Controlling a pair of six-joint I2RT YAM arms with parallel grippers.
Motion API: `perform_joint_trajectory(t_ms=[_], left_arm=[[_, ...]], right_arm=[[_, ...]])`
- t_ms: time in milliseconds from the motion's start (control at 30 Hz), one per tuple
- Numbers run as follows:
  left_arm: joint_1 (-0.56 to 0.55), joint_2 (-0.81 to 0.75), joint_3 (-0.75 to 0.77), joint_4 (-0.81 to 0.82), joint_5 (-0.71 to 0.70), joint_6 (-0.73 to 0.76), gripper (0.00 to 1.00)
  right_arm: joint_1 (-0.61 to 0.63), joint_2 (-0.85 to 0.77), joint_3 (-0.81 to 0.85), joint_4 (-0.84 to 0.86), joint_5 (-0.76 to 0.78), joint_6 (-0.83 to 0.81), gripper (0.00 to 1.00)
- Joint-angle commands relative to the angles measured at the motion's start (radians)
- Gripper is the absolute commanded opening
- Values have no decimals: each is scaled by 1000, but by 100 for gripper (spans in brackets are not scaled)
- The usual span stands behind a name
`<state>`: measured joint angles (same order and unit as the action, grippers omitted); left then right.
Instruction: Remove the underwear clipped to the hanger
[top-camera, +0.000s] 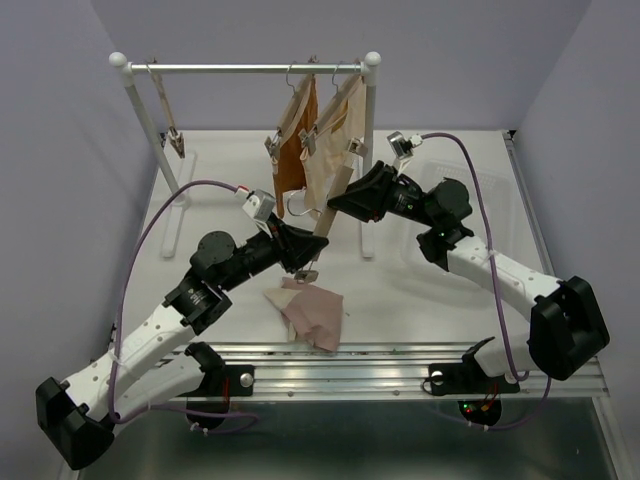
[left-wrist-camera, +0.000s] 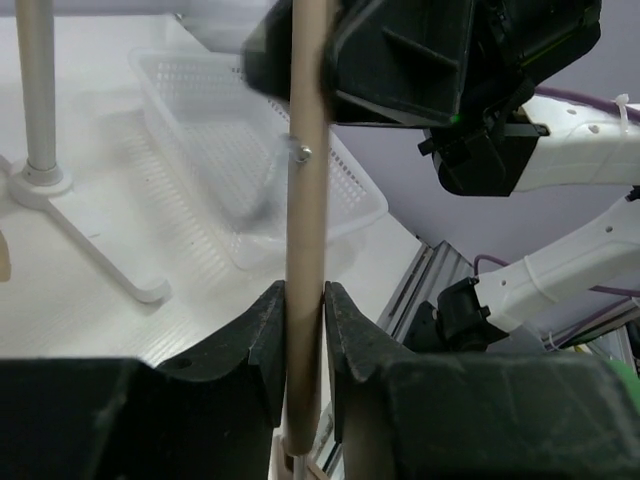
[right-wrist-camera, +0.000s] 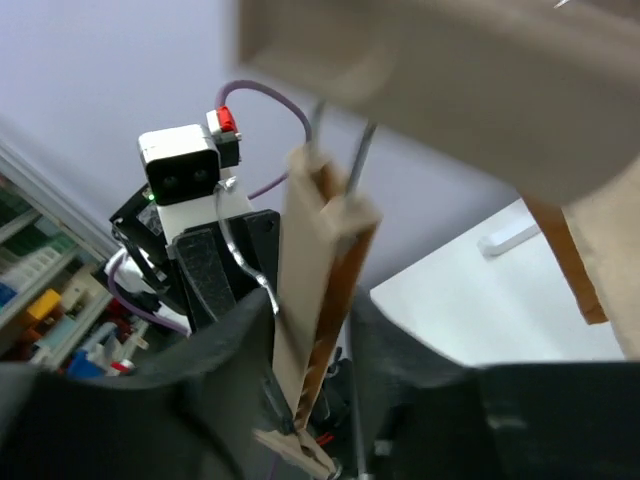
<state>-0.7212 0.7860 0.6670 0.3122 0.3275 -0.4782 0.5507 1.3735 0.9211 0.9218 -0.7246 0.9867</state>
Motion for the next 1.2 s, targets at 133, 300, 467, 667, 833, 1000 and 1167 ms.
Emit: perform_joint_trajectory(t_ms=[133,300,467,667,833,1000,1167], left_arm=[[0,-91,52,5,-111,53,0],[0,-142,83,-68,-177,78,0],[0,-221,149,-143,-218,90,0],[0,-330,230,-311,-414,99,0],[0,-369,299,-514,-626,58,0],[0,-324,371,-749,-922,-90,0],[0,-291,368,-872,-1026,-209,0]], right_arm=[[-3,-83,7,-118,-33,-193,92],[-3,-132,-2,-265,-21,-351,100],[-3,-175,-4,-556,117,-563,100],[67,-171,-36,-728,273,-686,100],[237,-102,-8,-875,401,-847,100],[429,-15,7,-917,563,-982,100],[538,139,42,-931,669,-1051,100]])
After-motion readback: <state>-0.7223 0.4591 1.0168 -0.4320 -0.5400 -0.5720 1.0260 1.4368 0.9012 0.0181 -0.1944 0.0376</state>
